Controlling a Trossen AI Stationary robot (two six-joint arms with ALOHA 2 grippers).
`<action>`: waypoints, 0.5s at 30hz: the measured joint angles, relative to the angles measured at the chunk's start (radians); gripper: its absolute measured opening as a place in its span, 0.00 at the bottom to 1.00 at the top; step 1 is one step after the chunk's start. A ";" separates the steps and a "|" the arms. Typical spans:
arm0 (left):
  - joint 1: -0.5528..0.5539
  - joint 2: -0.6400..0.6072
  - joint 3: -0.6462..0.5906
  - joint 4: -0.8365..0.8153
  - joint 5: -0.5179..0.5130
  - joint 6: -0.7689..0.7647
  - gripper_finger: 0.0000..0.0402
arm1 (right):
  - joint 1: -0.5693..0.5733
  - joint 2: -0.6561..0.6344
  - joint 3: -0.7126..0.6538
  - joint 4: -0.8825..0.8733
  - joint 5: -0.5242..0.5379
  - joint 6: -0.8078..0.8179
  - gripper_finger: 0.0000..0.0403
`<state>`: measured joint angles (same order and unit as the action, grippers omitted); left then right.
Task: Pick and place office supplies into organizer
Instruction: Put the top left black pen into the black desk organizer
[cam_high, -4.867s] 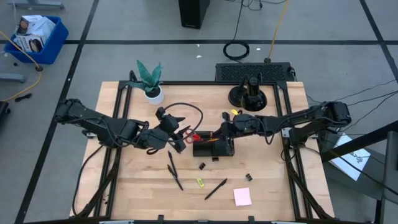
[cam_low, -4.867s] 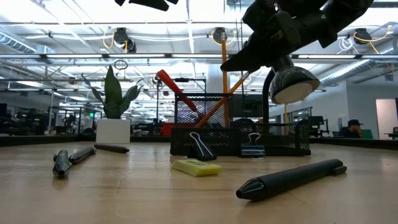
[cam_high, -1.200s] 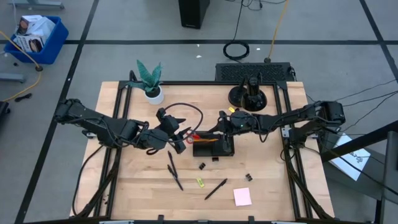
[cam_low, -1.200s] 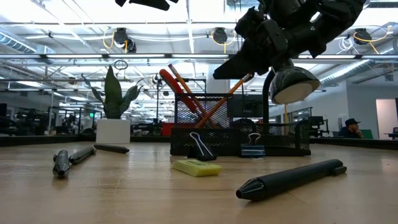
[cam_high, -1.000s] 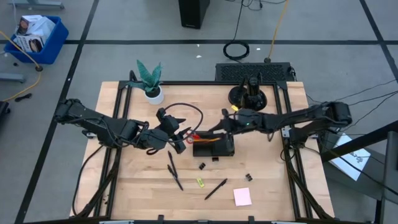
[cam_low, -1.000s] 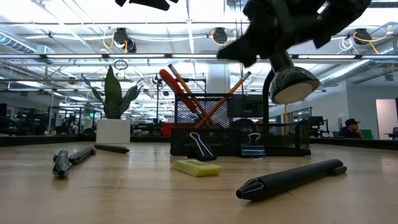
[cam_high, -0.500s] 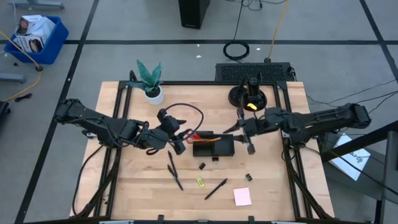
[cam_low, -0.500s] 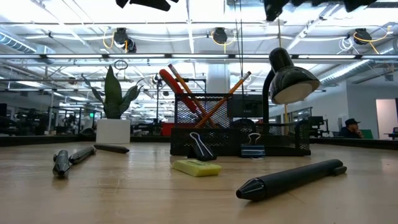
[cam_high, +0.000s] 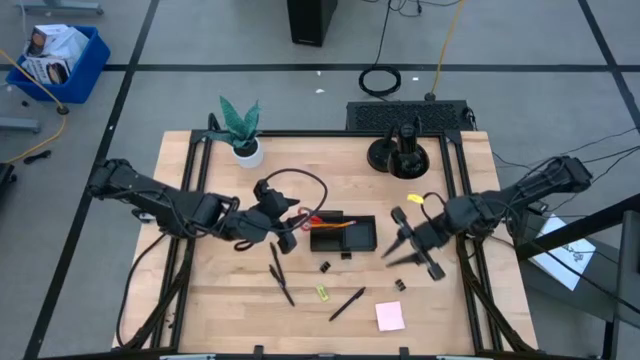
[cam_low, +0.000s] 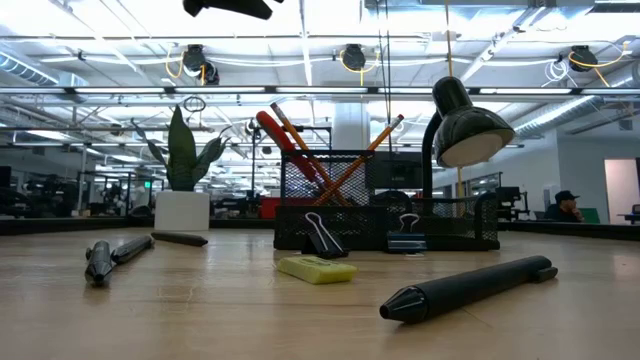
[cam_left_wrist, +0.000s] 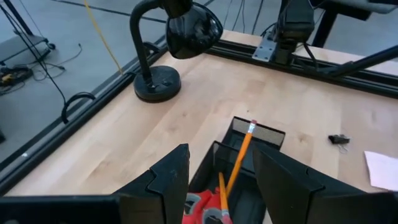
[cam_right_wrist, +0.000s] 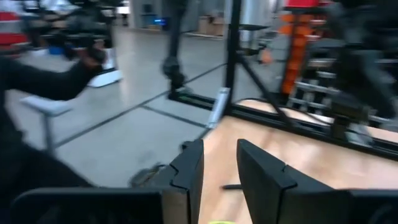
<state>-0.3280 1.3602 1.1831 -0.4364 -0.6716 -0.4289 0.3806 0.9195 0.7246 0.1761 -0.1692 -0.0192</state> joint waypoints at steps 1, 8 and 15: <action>-0.004 0.000 0.000 -0.003 0.000 -0.002 0.45 | 0.024 0.000 0.000 0.000 0.004 0.000 0.23; -0.029 0.000 0.000 -0.009 0.000 -0.022 0.45 | 0.154 0.000 0.000 0.006 0.022 -0.001 0.22; -0.048 0.000 0.000 -0.012 0.000 -0.046 0.45 | 0.192 0.021 0.002 -0.030 0.127 -0.011 0.22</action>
<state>-0.3760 1.3602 1.1831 -0.4482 -0.6720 -0.4748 0.5724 0.9407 0.7261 0.1456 -0.0417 -0.0302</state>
